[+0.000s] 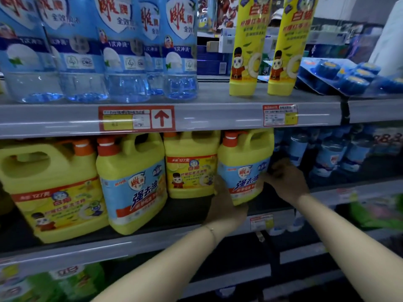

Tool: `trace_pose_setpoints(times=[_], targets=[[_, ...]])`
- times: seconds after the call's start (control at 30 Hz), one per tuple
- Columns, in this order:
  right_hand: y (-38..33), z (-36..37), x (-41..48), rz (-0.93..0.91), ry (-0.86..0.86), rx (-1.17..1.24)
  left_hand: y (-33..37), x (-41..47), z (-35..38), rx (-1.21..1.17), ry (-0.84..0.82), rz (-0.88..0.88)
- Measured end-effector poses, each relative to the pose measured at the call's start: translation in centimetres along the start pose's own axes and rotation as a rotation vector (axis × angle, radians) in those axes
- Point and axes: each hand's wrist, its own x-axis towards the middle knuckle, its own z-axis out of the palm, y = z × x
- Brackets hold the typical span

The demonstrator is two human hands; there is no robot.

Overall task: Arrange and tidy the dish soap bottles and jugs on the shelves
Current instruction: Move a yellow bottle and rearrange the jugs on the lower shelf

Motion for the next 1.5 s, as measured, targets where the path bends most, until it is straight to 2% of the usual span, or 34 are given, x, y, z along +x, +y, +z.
trace_pose_setpoints(times=[0.03, 0.17, 0.27, 0.33, 0.4, 0.5, 0.57, 0.63, 0.73, 0.9, 1.0, 1.13, 1.23, 1.3, 1.4, 1.5], targets=[[0.2, 0.4, -0.5, -0.018, -0.003, -0.019, 0.3, 0.4, 0.7, -0.015, -0.031, 0.004], [0.1, 2.4, -1.8, -0.101, -0.200, 0.023, 1.1, 2.7, 1.3, -0.081, -0.149, 0.016], [-0.2, 3.1, -2.2, -0.148, -0.196, 0.038, 1.5, 3.2, -0.2, -0.049, -0.187, 0.072], [-0.5, 3.7, -2.8, -0.224, -0.178, -0.012, 1.3, 1.9, -1.6, -0.017, -0.136, 0.090], [-1.5, 4.8, -3.3, -0.347, -0.229, -0.023, 0.2, -0.1, -3.2, 0.056, -0.054, 0.139], [-4.7, 6.6, -3.1, -0.448, -0.342, 0.078, -2.7, -2.8, -5.8, 0.319, 0.011, 0.256], [-6.6, 8.0, -1.7, -0.361, -0.317, 0.198, -4.3, -4.1, -8.1, 0.494, 0.080, 0.258], [-7.8, 9.1, 0.2, -0.157, -0.313, 0.299, -5.2, -5.3, -10.4, 0.582, 0.188, 0.255], [-8.1, 10.7, 1.8, 0.005, -0.388, 0.431, -6.2, -7.1, -13.1, 0.550, 0.297, 0.191], [-7.4, 11.2, 1.4, 0.000, -0.380, 0.451, -7.7, -9.6, -16.1, 0.529, 0.596, 0.239], [-6.6, 11.4, -0.2, -0.048, -0.332, 0.489, -8.2, -10.0, -16.9, 0.453, 0.721, 0.196], [-6.7, 11.8, -3.2, -0.179, -0.115, 0.460, -7.9, -8.8, -16.9, 0.359, 0.746, 0.065], [-5.9, 11.2, -5.8, -0.390, 0.007, 0.408, -8.1, -7.9, -17.1, 0.372, 0.788, 0.052], [-4.5, 10.7, -6.8, -0.490, -0.018, 0.337, -8.4, -7.4, -17.0, 0.367, 0.779, 0.067], [-3.1, 9.5, -7.8, -0.472, -0.078, 0.252, -9.0, -5.9, -16.4, 0.350, 0.749, 0.112], [-2.9, 8.2, -8.7, -0.566, -0.039, 0.246, -9.1, -3.5, -15.7, 0.296, 0.739, 0.111]])
